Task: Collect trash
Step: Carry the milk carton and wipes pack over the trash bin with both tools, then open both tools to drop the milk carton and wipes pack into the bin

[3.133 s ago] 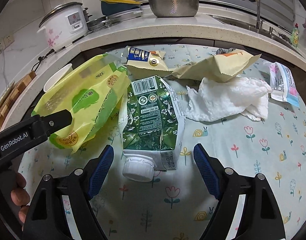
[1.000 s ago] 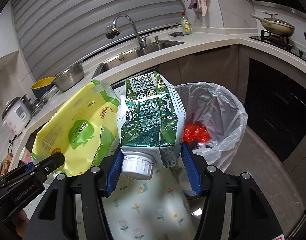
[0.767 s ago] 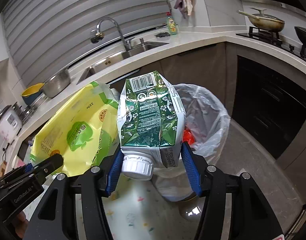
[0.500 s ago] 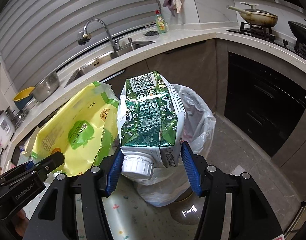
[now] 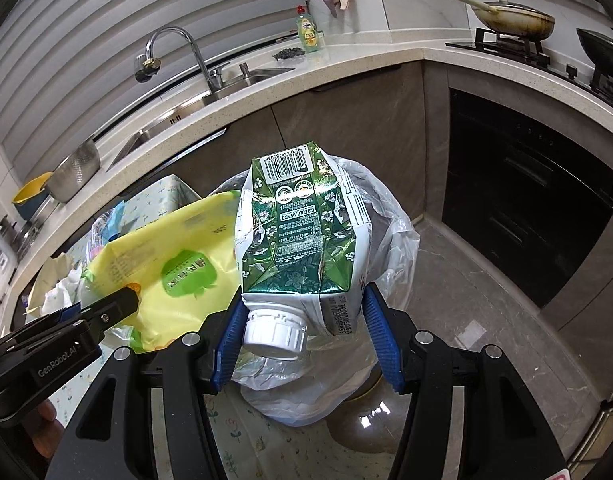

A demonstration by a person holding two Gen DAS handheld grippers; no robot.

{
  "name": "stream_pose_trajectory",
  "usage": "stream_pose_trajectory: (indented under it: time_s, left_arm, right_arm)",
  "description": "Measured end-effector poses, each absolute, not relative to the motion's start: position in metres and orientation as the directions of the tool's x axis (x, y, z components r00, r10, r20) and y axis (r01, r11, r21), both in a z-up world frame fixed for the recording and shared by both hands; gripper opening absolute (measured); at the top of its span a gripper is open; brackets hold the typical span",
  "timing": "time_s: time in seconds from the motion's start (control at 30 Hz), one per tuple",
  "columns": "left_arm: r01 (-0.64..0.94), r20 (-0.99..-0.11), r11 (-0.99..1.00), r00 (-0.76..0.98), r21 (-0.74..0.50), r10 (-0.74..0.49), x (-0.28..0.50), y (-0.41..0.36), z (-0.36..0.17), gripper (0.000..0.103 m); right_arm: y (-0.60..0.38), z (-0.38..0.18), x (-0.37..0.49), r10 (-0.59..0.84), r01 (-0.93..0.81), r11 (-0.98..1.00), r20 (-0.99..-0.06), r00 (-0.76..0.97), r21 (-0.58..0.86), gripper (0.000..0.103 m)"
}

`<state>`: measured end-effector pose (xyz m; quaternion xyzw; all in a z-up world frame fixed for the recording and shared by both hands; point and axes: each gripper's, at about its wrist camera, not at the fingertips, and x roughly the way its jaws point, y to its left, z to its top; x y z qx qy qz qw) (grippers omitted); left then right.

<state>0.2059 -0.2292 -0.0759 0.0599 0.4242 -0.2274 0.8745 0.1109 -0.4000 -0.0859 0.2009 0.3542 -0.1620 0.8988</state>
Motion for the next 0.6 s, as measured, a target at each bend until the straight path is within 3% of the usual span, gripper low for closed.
stream_pose_trajectory:
  time_s: [0.1,0.23,0.3,0.6]
  left_arm:
    - [0.430,-0.765,0.899,0.552,-0.080,-0.332,0.208,-0.228,-0.078,0.061]
    - [0.416,-0.764,0.906,0.558,-0.079,-0.323,0.209,-0.224,-0.078,0.064]
    - [0.403,-0.761,0.911,0.565,-0.083,-0.319,0.209,-0.219,-0.077,0.076]
    - [0.391,-0.730,0.914,0.592,-0.112,-0.342,0.206,-0.205,-0.061,0.080]
  right_arm:
    - [-0.397,-0.086,0.113,-0.148,0.425,0.872,-0.697,0.702,0.244,0.058]
    - [-0.395,-0.083,0.113,-0.155,0.422,0.873,-0.681,0.715,0.245,0.065]
    - [-0.395,-0.081,0.112,-0.150,0.421,0.872,-0.679,0.718,0.252,0.065]
    - [-0.388,-0.070,0.105,-0.158,0.419,0.871,-0.662,0.732,0.255,0.067]
